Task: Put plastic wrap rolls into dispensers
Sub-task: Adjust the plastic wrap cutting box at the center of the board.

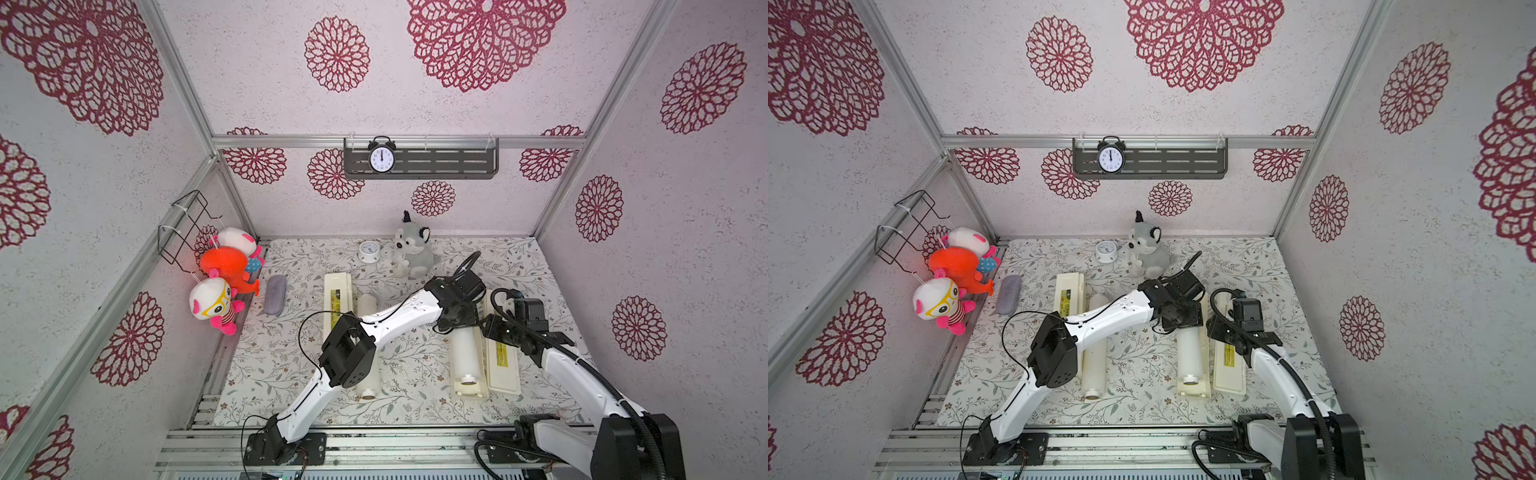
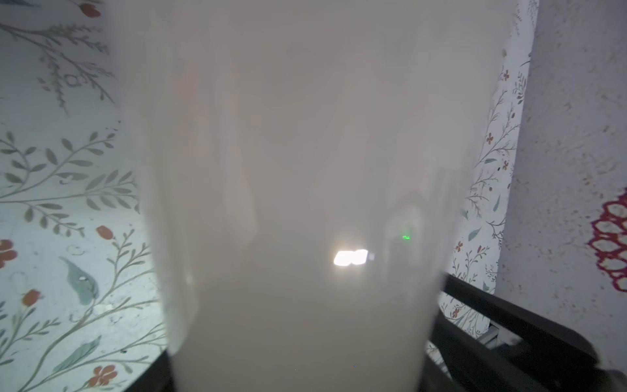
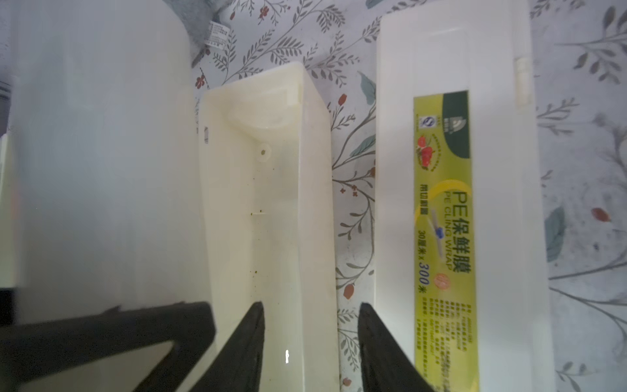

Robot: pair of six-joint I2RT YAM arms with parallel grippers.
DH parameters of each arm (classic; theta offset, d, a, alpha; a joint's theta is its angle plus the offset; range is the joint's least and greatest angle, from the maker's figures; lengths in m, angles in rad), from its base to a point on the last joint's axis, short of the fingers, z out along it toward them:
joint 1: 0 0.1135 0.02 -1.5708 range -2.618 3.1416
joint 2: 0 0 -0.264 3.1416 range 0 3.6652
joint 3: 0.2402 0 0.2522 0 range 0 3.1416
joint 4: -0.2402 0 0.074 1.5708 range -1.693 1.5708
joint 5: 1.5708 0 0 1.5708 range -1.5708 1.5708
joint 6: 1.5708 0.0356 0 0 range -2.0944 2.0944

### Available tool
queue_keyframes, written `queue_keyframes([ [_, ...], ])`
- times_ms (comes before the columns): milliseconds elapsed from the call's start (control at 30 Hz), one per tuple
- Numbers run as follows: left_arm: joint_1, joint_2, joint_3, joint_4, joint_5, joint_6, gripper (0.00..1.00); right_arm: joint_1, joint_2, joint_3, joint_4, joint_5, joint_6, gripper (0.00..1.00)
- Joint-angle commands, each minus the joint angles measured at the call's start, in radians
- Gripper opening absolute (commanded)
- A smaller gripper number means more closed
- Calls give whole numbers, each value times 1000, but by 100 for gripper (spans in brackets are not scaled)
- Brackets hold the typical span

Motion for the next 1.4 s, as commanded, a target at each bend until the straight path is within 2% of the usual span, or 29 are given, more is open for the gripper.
queue_keyframes([
  [0,16,-165,8,108,-1,7,62,-4,20,-13,38,-46,22,43],
  [167,29,-207,-16,97,-3,25,62,0,54,-28,73,-60,32,38],
  [467,78,-343,-263,208,-10,-7,62,45,150,-2,133,-55,78,27],
  [700,110,-416,-391,286,12,-28,62,99,202,28,192,-46,152,16],
  [833,133,-449,-451,325,23,-31,62,130,241,70,179,-17,147,14],
  [1000,149,-451,-469,339,46,-38,62,154,264,97,189,-4,158,14],
  [1133,138,-419,-429,330,65,-44,62,160,246,118,168,-23,157,25],
  [1233,121,-383,-362,286,66,-18,62,161,205,140,113,-10,125,33],
  [1367,92,-277,-220,171,60,67,63,153,117,151,42,23,88,37],
])
